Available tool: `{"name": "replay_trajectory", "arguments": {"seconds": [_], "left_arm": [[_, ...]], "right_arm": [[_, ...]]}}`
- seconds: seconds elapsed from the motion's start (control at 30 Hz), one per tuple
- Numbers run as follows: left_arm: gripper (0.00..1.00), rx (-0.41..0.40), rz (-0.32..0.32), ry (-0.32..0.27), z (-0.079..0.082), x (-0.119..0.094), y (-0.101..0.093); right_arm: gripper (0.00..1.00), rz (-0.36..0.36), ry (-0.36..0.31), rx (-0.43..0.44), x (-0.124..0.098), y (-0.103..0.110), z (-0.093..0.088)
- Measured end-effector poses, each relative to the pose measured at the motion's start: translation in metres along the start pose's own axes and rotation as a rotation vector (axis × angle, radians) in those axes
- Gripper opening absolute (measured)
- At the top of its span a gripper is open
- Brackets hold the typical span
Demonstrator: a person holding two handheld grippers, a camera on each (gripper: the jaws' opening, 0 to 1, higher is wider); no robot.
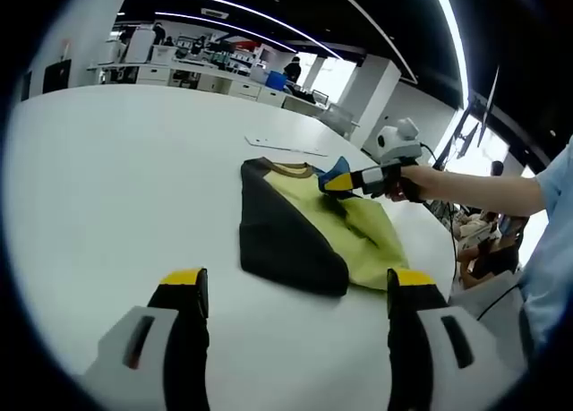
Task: Fold the garment on the visible template until the final outline fits inside the template.
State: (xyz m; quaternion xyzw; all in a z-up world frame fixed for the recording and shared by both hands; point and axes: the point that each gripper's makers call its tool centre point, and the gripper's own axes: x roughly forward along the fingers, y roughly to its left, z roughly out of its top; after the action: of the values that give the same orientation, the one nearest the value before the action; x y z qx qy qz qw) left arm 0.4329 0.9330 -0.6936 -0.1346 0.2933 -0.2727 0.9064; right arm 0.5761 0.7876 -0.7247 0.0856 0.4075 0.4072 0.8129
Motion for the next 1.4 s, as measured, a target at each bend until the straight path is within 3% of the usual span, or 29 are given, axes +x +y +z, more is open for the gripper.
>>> {"name": "replay_trajectory", "arguments": {"seconds": [0.27,0.4,0.97,1.2,1.4], "left_arm": [[0.80,-0.006,0.003,-0.007,-0.001,-0.002,0.000],[0.80,-0.007,0.003,-0.010,0.000,-0.003,-0.001],[0.80,-0.003,-0.003,-0.020,0.003,-0.005,-0.003],[0.80,-0.003,-0.004,-0.024,0.004,-0.006,-0.004],[0.80,-0.005,-0.010,-0.023,0.002,-0.005,-0.006]], "right_arm": [[0.00,-0.005,0.030,-0.007,0.002,-0.001,-0.009],[0.01,-0.001,0.009,-0.055,-0.002,0.002,-0.007],[0.25,0.064,-0.055,-0.146,-0.031,0.022,0.002],[0.48,0.064,-0.107,-0.234,-0.056,0.021,0.000],[0.67,0.042,-0.122,-0.254,-0.071,0.010,-0.009]]}}
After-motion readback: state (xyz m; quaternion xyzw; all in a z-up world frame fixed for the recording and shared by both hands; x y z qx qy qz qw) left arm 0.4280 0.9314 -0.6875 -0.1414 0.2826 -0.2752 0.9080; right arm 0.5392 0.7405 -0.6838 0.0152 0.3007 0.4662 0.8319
